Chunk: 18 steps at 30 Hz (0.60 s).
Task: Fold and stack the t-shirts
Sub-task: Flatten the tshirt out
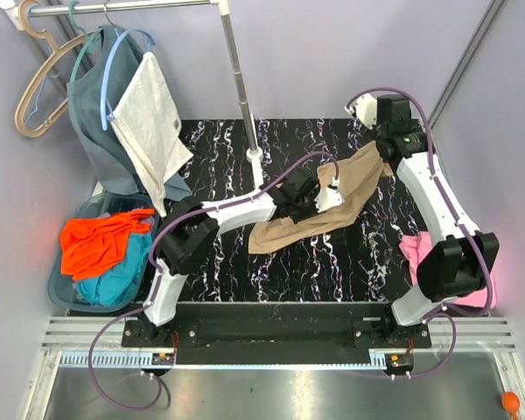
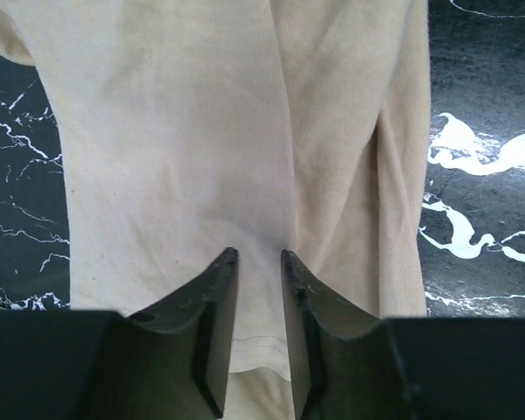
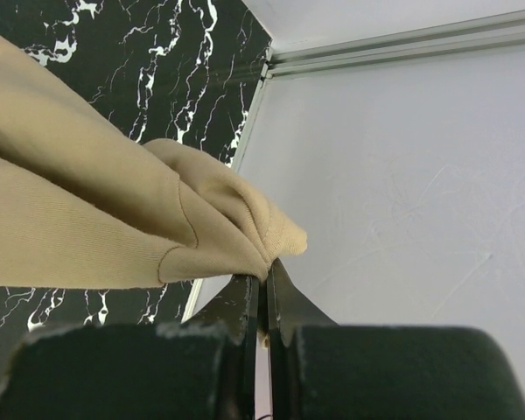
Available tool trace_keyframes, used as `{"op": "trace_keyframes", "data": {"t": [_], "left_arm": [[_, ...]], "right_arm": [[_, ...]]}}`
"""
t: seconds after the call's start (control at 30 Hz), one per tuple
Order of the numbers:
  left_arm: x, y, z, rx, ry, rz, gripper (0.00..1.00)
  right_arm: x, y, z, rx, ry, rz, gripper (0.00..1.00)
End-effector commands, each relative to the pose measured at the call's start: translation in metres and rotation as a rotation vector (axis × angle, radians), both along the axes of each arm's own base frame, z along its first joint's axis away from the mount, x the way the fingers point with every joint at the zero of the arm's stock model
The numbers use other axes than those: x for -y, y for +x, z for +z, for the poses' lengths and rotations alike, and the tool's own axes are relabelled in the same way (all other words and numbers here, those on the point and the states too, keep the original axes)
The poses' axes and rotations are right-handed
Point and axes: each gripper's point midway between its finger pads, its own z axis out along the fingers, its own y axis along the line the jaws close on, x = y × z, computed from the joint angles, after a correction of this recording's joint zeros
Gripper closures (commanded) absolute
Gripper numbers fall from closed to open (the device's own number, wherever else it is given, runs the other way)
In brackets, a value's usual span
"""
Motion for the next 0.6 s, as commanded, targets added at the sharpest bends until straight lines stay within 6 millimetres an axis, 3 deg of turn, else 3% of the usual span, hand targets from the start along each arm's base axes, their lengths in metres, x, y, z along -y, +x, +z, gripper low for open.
{"op": "trace_keyframes", "data": {"t": [0.0,0.23,0.37,0.57], "left_arm": [[0.013,-0.004,0.029,0.013,-0.078,-0.022,0.66],[0.037,-0.013,0.047,0.009,-0.117,-0.072,0.59],[0.047,-0.012,0.041,0.009,-0.109,-0.079,0.59],[0.047,-0.005,0.026,0.026,-0.075,-0.080,0.66]], "right_arm": [[0.008,-0.008,0.022,0.066,-0.009,-0.022,1.00],[0.008,-0.006,0.017,0.064,-0.001,-0.027,1.00],[0.009,-0.006,0.026,0.079,-0.011,-0.027,1.00],[0.012,-0.011,0.034,0.090,-0.027,-0.025,1.00]]}}
